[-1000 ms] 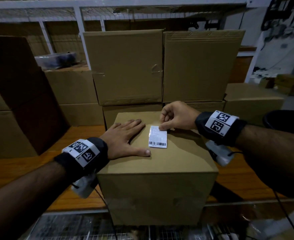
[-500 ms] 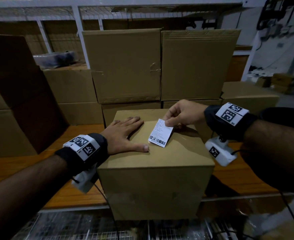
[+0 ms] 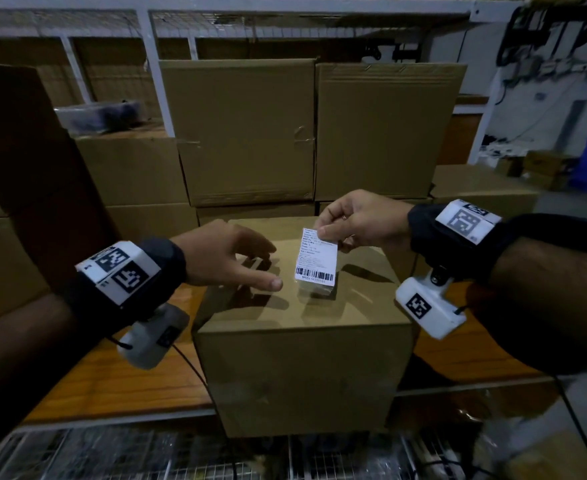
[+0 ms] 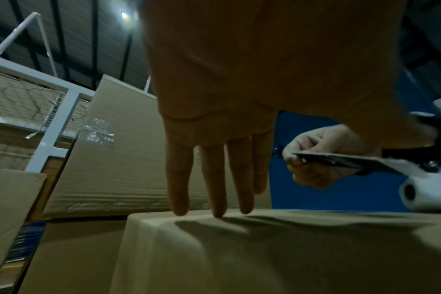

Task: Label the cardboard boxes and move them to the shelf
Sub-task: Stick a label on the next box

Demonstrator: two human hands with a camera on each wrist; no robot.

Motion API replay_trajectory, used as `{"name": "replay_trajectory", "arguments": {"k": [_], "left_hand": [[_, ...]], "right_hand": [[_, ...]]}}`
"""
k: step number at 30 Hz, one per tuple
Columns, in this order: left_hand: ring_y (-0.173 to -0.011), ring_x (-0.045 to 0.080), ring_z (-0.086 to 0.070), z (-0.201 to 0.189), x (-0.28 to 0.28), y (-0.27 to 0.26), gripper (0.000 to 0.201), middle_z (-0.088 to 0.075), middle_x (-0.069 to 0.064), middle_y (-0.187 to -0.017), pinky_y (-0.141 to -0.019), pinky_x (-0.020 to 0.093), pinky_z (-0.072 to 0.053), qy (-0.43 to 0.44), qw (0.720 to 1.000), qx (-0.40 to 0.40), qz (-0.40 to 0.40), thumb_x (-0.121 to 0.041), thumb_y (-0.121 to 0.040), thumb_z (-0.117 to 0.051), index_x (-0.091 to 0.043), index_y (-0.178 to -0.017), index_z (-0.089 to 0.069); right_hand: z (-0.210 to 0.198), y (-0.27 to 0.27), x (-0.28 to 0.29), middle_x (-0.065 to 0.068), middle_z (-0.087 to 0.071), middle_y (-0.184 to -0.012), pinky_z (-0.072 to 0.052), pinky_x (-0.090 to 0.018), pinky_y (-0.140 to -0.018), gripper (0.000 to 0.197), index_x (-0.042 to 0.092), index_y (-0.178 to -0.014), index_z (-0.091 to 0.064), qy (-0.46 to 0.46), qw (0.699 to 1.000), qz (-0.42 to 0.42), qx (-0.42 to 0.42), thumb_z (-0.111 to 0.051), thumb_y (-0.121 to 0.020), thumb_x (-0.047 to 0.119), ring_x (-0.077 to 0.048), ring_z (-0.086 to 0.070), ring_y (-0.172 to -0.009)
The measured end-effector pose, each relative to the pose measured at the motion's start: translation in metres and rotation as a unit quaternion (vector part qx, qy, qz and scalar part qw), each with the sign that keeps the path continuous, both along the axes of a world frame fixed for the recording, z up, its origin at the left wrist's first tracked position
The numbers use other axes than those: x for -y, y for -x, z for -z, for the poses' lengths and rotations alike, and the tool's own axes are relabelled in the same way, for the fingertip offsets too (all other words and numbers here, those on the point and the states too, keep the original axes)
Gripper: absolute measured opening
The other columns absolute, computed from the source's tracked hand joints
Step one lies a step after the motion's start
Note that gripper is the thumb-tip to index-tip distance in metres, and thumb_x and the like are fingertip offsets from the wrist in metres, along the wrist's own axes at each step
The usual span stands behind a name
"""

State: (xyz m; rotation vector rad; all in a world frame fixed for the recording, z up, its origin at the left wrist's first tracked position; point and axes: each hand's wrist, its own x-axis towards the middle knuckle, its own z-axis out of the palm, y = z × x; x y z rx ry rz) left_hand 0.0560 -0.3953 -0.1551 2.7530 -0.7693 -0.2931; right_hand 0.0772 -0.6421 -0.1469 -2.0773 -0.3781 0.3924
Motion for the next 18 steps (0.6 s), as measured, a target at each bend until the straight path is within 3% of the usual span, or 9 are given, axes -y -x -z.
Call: {"name": "replay_trajectory", "arguments": {"k": [4,7,11,15,18], "left_hand": [[-0.103,0.0,-0.061,-0.008,0.01,0.017,0.088,-0.065,-0.01,-0.118,-0.087,0.02,-0.051,0.041,0.999,0.008,-0.003,-0.07,-0.06,-0.059,-0.024,-0.134,-0.048],[-0.107,0.003,-0.057,-0.006,0.019,0.029,0.09,-0.059,-0.01,-0.123,-0.086,0.019,-0.049,0.036,0.999,0.024,0.001,-0.061,-0.061,-0.07,-0.029,-0.137,-0.034],[-0.118,0.01,-0.047,-0.007,0.032,0.045,0.087,-0.047,-0.01,-0.136,-0.094,0.026,-0.045,-0.022,0.984,0.17,0.046,-0.063,-0.068,-0.067,-0.034,-0.137,-0.022],[-0.116,0.012,-0.044,-0.003,0.048,0.053,0.053,-0.044,-0.005,-0.134,-0.092,0.025,-0.042,-0.034,0.95,0.307,0.055,-0.053,-0.082,-0.06,-0.032,-0.127,-0.041],[-0.101,0.018,-0.053,-0.001,0.06,0.056,0.039,-0.056,0.003,-0.118,-0.076,0.03,-0.052,0.012,0.925,0.37,0.091,-0.043,-0.08,-0.055,-0.023,-0.113,-0.059]], "right_hand": [[-0.004,0.007,-0.004,-0.01,-0.072,-0.092,-0.051,-0.022,-0.063,0.014,0.001,-0.1,-0.067,-0.007,0.999,0.02,0.029,-0.063,-0.089,0.01,-0.017,-0.064,-0.079],[-0.007,0.014,-0.004,-0.012,-0.072,-0.092,-0.051,-0.021,-0.061,0.019,-0.003,-0.103,-0.066,-0.026,0.998,0.037,0.039,-0.063,-0.089,0.01,-0.018,-0.063,-0.08],[-0.006,0.027,-0.003,-0.009,-0.07,-0.084,-0.05,-0.021,-0.058,0.012,0.001,-0.095,-0.068,-0.03,0.997,0.063,0.041,-0.065,-0.088,0.011,-0.017,-0.061,-0.075],[-0.005,0.039,0.006,-0.009,-0.069,-0.084,-0.05,-0.025,-0.063,0.015,-0.001,-0.094,-0.068,-0.062,0.992,0.1,0.036,-0.066,-0.087,0.012,-0.023,-0.06,-0.08],[-0.005,0.049,0.021,-0.007,-0.071,-0.08,-0.05,-0.022,-0.059,0.018,-0.002,-0.096,-0.067,-0.081,0.989,0.119,0.035,-0.066,-0.087,0.013,-0.019,-0.062,-0.074]]}}
